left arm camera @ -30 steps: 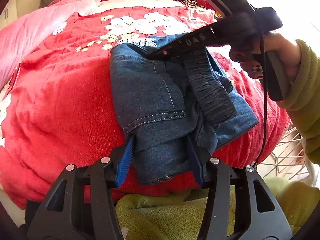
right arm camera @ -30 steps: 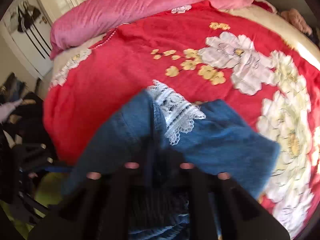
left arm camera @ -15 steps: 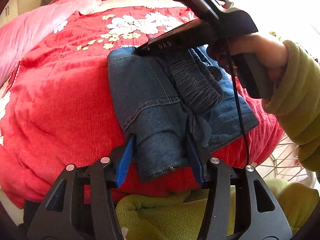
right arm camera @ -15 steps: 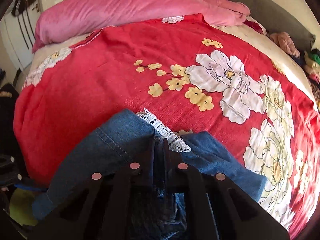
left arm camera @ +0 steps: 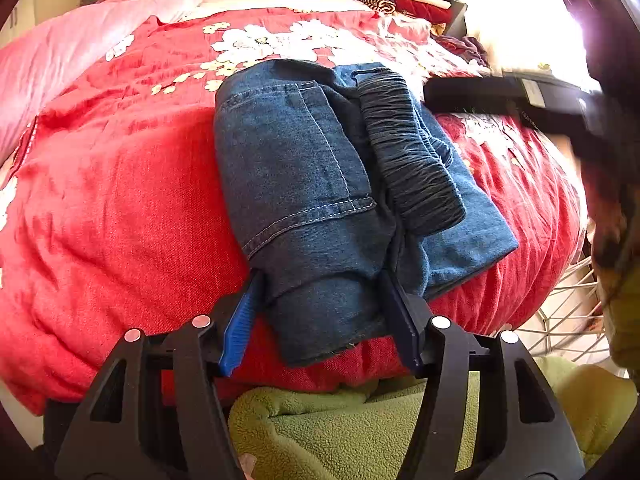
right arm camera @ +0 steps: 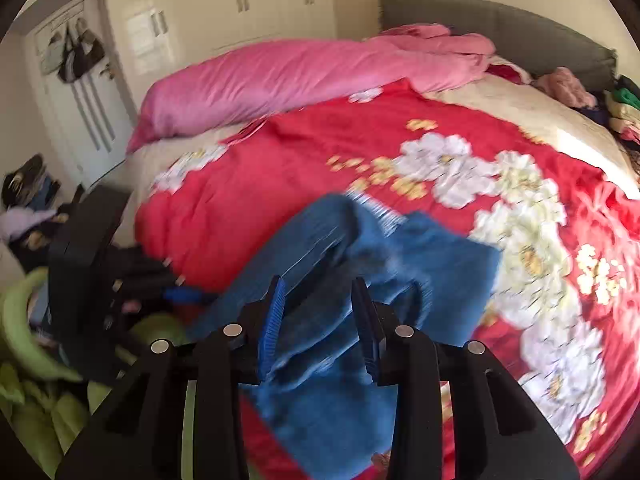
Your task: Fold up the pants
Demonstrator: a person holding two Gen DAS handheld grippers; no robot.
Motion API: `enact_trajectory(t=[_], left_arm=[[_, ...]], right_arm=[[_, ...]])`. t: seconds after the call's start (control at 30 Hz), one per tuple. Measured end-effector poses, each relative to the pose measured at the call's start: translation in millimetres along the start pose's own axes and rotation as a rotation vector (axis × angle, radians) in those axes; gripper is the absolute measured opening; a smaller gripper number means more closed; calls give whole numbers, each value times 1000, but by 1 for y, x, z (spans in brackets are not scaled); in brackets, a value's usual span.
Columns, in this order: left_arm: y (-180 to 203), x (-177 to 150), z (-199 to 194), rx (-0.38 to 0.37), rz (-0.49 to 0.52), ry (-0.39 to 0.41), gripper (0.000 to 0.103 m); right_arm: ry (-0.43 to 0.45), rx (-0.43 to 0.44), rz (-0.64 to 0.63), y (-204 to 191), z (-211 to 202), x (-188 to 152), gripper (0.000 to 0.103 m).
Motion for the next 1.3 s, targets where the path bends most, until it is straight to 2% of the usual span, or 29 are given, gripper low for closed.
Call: enact_trajectory(t=[0.03, 0.13, 0.23, 0.3, 0.53, 0.83, 0.87, 0.9, 0.97, 1.03, 1.1, 1.3], left_arm=[[0, 0, 0, 2, -1, -2, 52], [1, -1, 1, 1, -1, -6, 52], [3, -3, 4, 8, 6, -13, 55], [3, -3, 4, 5, 4, -16, 56], [4, 1, -10, 11, 3, 20, 57], [4, 1, -16, 9, 4, 34, 57], [4, 1, -17, 9, 3, 36, 57], [4, 2, -18, 8, 3, 38, 57], [3, 1, -20, 8, 1, 43, 57], [3, 1, -23, 8, -2, 51, 57], [2, 2, -27, 9, -6, 61, 61], [-2, 5, -38, 10, -19, 92, 66]], right_arm=[[-30, -20, -15, -3, 10, -7, 31], [-122, -151, -3, 17, 33, -26, 31], [-119, -62, 106, 29, 35, -33, 34], [-112, -35, 136, 32, 36, -36, 35], [-39, -34, 120, 18, 7, -32, 38], [-6, -52, 127, 20, -11, -29, 38], [-1, -54, 128, 20, -13, -28, 40], [6, -55, 130, 20, -15, -27, 47], [20, -60, 133, 20, -19, -25, 55], [30, -59, 133, 20, -22, -23, 55], [39, -67, 134, 20, -25, -21, 63], [69, -115, 126, 19, -35, -17, 76]])
Point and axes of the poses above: each gripper's, at about its wrist camera, not at the fingertips, and z roughly the way its jaws point, y to its right, x to its top, the point moved 9 cm from there along z, roughly the way its jaws point, and after that the axes turned 12 degrees about -y, right-handed, at the moved point
